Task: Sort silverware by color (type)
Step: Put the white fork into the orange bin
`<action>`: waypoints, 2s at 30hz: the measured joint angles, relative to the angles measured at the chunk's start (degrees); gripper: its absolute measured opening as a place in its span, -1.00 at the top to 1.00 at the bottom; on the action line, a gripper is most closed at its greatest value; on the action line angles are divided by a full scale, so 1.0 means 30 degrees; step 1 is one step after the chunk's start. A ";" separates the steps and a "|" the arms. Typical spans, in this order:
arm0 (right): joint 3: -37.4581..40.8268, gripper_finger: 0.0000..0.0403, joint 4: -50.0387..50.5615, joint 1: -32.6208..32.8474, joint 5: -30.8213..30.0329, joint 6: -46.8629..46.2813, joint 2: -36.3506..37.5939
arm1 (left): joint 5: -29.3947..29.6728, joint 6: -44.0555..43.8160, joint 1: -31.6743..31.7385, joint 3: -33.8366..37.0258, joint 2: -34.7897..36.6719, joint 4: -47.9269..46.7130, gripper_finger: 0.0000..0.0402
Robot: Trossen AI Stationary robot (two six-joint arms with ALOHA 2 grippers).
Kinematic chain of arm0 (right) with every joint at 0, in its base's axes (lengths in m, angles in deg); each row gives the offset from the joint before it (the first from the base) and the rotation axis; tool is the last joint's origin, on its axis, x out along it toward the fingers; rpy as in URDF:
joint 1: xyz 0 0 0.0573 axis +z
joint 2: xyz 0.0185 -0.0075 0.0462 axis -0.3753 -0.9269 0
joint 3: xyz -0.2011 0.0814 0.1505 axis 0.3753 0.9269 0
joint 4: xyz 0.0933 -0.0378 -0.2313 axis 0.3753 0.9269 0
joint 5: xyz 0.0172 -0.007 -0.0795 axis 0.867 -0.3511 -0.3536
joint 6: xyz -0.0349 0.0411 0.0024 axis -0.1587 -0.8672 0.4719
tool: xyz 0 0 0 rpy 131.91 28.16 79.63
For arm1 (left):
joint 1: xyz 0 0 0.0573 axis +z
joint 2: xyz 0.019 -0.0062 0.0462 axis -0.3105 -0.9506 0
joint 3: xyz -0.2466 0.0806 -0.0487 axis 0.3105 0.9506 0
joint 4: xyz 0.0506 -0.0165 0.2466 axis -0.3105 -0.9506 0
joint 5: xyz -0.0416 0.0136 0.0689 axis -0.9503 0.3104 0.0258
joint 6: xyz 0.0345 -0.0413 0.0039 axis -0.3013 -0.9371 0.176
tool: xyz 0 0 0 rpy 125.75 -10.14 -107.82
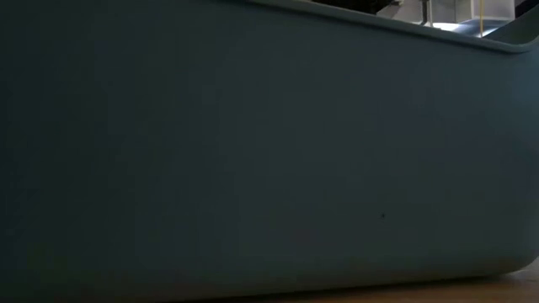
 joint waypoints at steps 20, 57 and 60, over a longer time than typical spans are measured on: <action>0.0036 0.06 0.0051 0.0000 0.0015 -0.0055 -0.0117 | -0.0599 -0.0561 -0.0486 -0.2570 -0.5085 -0.1095 0.45; 0.0036 0.06 0.0007 0.0000 0.0022 0.0146 -0.0138 | 0.1702 0.0546 -0.0384 -0.2412 -0.2811 -0.2917 0.74; 0.0029 0.06 0.0007 0.0000 0.0029 0.0146 -0.0144 | 0.2334 0.0907 -0.0317 -0.2419 -0.1788 -0.3400 0.74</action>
